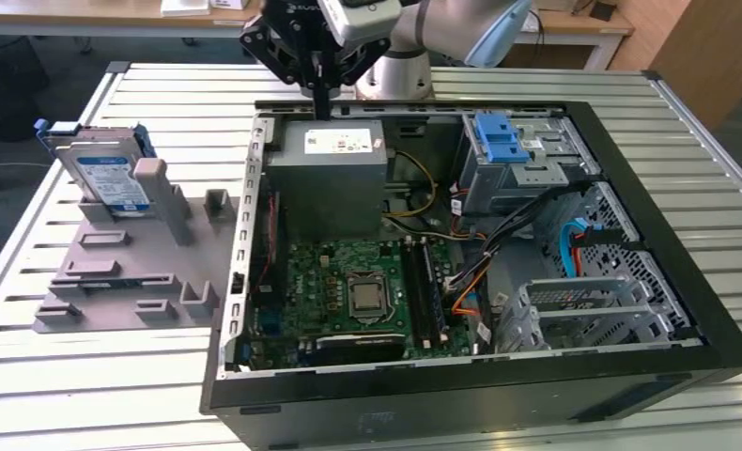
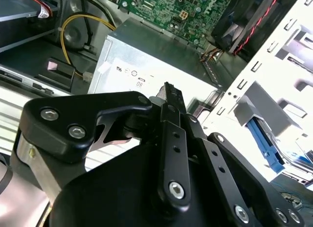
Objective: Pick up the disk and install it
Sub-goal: 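Reach for the disk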
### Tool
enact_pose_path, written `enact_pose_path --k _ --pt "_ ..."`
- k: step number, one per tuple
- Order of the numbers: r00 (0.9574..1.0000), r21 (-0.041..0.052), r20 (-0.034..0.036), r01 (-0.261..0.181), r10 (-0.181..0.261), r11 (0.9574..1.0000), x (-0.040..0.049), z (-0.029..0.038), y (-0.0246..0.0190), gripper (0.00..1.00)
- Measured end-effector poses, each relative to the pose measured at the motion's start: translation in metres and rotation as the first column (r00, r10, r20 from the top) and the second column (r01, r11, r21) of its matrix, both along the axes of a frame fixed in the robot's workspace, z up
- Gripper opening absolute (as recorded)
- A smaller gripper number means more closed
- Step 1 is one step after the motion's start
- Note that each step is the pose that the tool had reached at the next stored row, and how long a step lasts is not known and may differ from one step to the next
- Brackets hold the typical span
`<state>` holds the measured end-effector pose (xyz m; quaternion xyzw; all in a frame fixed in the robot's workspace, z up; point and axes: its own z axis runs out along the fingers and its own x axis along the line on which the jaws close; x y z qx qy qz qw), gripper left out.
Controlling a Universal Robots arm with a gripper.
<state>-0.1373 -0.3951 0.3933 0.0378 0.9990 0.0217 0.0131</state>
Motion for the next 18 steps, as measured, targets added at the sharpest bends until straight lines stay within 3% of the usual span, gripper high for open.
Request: enact_pose_path --k 18 --pt "1.0 0.0 0.0 0.0 0.0 1.0 -0.0175 -0.0002 0.003 0.11"
